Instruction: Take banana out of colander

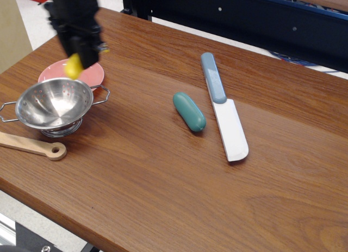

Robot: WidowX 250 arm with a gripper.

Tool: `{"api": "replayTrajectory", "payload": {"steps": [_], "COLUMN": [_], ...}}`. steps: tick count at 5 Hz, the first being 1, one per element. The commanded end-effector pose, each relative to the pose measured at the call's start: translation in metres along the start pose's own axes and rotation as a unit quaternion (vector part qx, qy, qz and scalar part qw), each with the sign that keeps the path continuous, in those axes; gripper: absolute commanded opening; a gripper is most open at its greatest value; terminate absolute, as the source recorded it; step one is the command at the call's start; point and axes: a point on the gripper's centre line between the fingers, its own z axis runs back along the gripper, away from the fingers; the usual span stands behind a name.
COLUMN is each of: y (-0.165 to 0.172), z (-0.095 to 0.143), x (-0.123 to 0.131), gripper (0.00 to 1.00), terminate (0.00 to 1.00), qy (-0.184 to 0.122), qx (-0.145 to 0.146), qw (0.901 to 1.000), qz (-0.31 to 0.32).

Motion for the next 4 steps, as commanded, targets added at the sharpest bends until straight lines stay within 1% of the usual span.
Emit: {"api": "replayTrajectory", "payload": {"steps": [1, 2, 3, 4], "y": [0.020, 0.023, 0.036, 0.042], "z": [-0.003, -0.016, -0.022, -0.028], "x": [0.062, 0.079, 0.088, 0.111], "gripper": [0.00, 0.00, 0.00, 0.00], "terminate": [0.00, 0.00, 0.00, 0.00], "qy": [-0.022, -0.039, -0.061, -0.062], "qx": [0.028, 0.058, 0.074, 0.063], "qw": [0.9977, 0.9945, 0.9906, 0.9886], "qz": [0.058, 0.078, 0.097, 0.122]}}
